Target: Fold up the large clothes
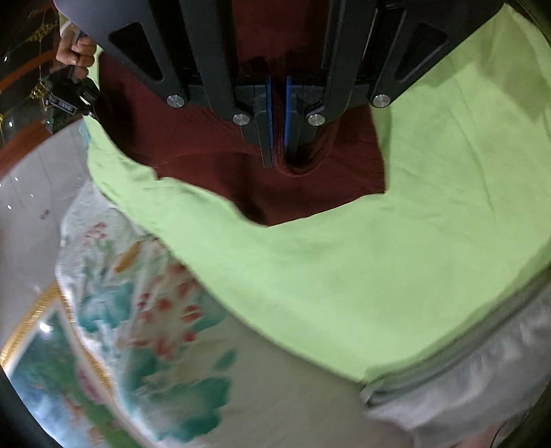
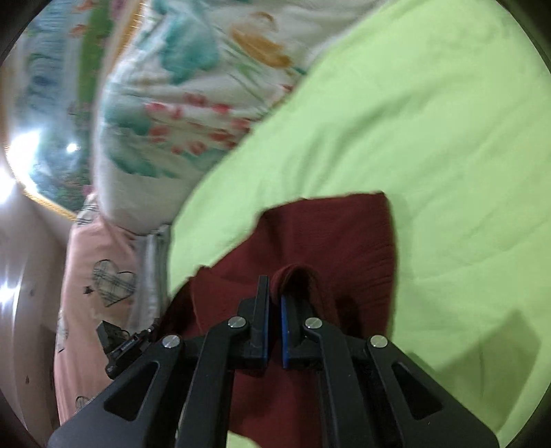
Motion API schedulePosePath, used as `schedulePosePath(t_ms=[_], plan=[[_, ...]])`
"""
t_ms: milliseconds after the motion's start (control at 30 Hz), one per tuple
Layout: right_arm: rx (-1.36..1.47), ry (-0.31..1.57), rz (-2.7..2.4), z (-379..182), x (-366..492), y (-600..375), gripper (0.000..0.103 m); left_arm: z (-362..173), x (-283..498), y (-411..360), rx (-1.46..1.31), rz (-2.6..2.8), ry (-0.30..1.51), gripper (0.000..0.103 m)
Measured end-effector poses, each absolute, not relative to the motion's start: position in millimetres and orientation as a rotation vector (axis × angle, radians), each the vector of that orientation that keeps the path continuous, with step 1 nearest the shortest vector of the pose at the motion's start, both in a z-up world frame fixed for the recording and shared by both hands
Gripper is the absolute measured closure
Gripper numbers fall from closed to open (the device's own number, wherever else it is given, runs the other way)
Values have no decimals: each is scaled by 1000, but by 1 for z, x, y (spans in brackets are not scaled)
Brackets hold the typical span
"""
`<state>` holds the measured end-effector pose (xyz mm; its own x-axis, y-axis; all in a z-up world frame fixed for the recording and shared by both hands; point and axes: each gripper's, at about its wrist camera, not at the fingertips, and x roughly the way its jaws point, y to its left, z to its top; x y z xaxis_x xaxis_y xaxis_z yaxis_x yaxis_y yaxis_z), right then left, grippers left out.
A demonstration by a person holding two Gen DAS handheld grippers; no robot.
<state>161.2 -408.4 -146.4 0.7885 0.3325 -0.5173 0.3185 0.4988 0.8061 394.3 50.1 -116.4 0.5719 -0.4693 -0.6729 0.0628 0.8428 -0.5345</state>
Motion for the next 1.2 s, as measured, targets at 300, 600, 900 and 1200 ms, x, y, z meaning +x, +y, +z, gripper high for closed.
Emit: schedulePosePath(t_ms=[300,600,900,1200], plan=[[1134,706,-22,-160,158,-419,94,-141,392,65,-525,-323,955,87],[1055,532,-44,-102,106,-400,66,-107,326,83,-583,-357,896,60],[1015,598,96,-107,105,-332,64,-122,245,28,-636,-510,974,53],[1027,655,31,-137,101,-322,64,-136,230,20,-611,-471,1017,53]])
